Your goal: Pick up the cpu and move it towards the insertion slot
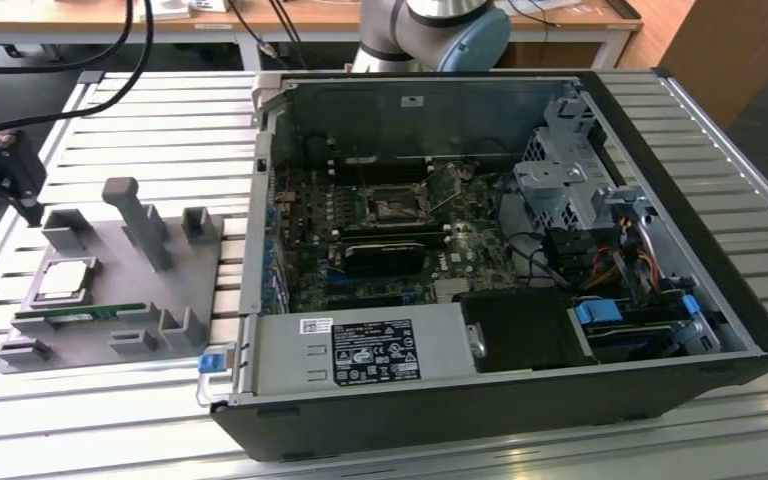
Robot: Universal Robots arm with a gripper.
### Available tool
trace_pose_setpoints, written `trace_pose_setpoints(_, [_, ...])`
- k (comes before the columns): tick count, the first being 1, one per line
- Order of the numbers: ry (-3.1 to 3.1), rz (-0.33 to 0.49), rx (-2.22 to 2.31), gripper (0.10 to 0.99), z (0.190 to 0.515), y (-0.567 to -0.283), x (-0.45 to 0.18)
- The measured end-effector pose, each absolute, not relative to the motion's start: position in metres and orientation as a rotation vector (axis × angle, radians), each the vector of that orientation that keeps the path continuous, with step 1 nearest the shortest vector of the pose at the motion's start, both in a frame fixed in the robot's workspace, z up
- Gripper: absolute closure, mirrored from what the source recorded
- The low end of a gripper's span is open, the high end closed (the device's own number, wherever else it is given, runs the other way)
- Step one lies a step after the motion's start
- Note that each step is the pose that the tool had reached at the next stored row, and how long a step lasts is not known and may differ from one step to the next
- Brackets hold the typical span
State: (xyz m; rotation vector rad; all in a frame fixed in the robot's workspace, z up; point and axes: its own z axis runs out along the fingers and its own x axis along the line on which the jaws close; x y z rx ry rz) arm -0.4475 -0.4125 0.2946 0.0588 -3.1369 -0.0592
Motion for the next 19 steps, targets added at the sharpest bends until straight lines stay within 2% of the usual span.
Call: trace_pose_setpoints(19, [-3.137, -0.059, 0.059, 0.380, 0.265, -0.415, -0.448])
